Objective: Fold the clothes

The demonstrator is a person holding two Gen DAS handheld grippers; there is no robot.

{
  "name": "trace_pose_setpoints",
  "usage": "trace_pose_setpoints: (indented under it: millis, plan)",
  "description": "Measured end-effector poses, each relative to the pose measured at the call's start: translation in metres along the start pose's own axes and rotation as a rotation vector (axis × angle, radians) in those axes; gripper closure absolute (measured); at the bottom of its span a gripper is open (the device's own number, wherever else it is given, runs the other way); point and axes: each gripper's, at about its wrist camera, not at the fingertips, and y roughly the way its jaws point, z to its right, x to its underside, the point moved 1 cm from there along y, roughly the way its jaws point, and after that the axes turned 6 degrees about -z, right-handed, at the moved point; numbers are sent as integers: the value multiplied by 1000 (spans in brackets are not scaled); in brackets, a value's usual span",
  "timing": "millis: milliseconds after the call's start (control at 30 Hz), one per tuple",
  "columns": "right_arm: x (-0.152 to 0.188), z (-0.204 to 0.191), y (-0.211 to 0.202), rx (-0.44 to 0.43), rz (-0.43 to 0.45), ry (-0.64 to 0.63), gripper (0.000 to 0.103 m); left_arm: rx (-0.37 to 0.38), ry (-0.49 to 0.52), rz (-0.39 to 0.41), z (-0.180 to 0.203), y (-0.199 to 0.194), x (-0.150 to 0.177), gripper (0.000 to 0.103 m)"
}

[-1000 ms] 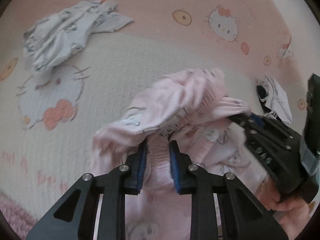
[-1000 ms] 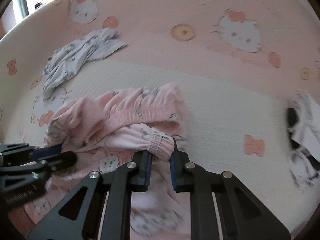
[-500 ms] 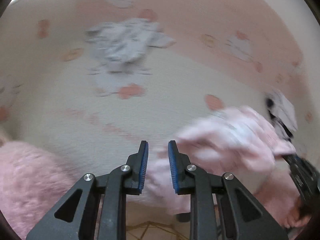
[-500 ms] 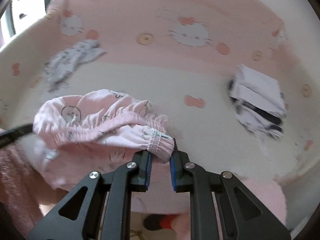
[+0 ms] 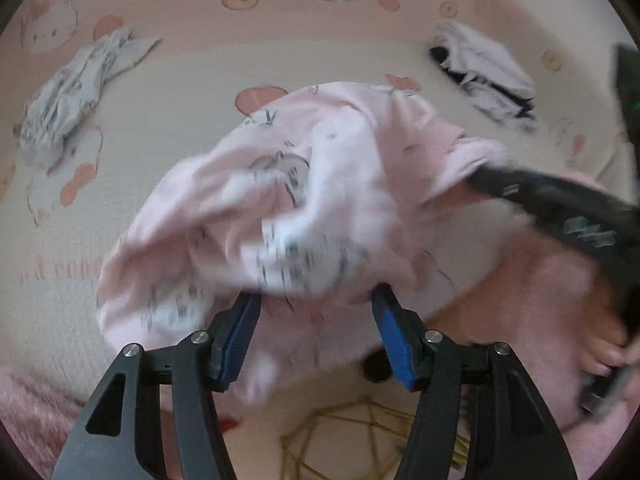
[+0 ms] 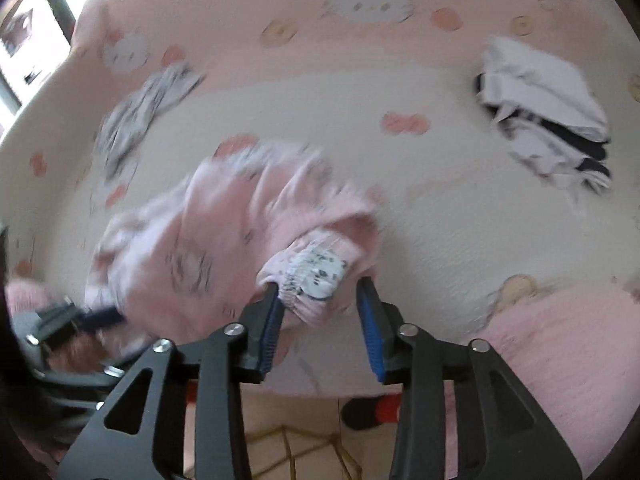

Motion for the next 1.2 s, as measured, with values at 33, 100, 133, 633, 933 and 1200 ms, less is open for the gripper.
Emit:
trace_pose_setpoints:
  millis: [33,100,133,633,933,1200]
  plan:
    - [-1,5,-3,5,13,18,62,-25,-31,17,-6,2,-7,56]
    - [-4,16,-5,12,23,57,62,-75,-93,52,-18,6,-20,72]
    - [-5,22,-3,11,16,78,62,-95,-128,65,-25,7,-25,76]
    - [-2,19,21,-104,-154,57,54,-67,-307,140,-86,-45,10,69]
    - [-6,43,-12,-117,14,152,51,-167,-173,34,-53,6,-8,54]
    - [-4,32,-12,-270,-35,98,40,-379,-243,122,-75,-13,-13,89]
